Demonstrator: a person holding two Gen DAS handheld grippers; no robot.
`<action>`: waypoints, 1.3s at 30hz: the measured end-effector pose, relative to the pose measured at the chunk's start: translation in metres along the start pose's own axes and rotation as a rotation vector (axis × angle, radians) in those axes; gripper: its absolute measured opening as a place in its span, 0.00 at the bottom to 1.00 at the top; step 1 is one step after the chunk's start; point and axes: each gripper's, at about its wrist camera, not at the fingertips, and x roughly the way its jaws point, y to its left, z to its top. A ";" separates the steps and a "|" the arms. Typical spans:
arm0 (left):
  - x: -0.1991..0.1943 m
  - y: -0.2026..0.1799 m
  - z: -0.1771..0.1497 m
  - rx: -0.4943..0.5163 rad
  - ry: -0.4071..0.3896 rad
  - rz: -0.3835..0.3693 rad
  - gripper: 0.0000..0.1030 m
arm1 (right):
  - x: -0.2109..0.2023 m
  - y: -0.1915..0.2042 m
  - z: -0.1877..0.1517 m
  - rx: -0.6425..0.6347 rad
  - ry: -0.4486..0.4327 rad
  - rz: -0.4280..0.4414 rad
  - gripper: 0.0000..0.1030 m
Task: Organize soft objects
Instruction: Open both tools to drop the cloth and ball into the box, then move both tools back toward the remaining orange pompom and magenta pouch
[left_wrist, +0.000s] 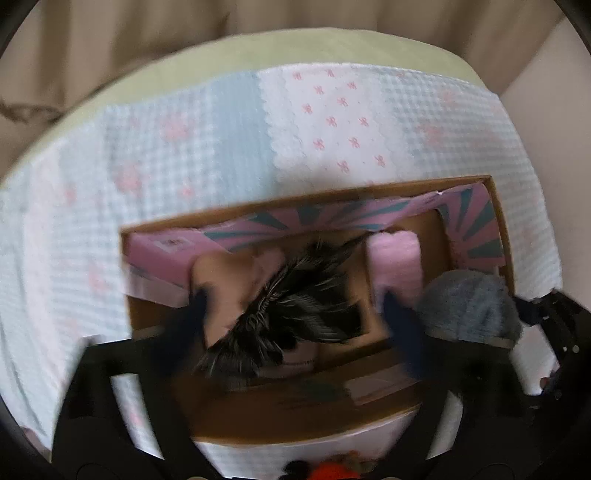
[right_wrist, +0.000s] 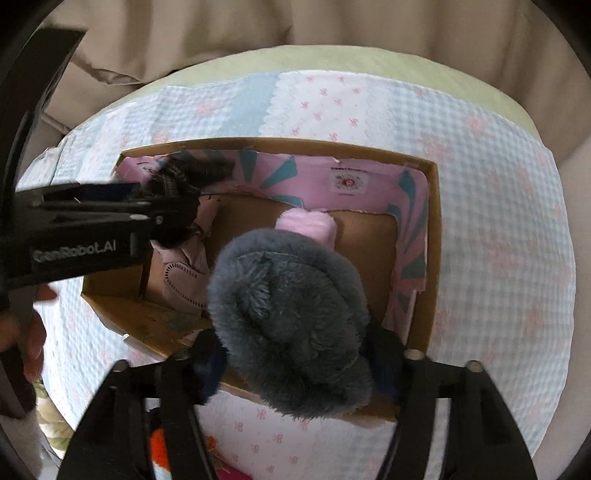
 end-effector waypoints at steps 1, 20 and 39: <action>-0.004 -0.001 0.000 0.016 -0.013 0.010 1.00 | -0.001 0.002 0.000 -0.007 -0.007 -0.001 0.91; -0.071 0.004 -0.039 -0.024 -0.071 -0.025 1.00 | -0.070 0.019 -0.027 0.010 -0.112 0.001 1.00; -0.256 0.009 -0.156 -0.046 -0.319 -0.047 1.00 | -0.241 0.054 -0.106 0.138 -0.298 -0.036 1.00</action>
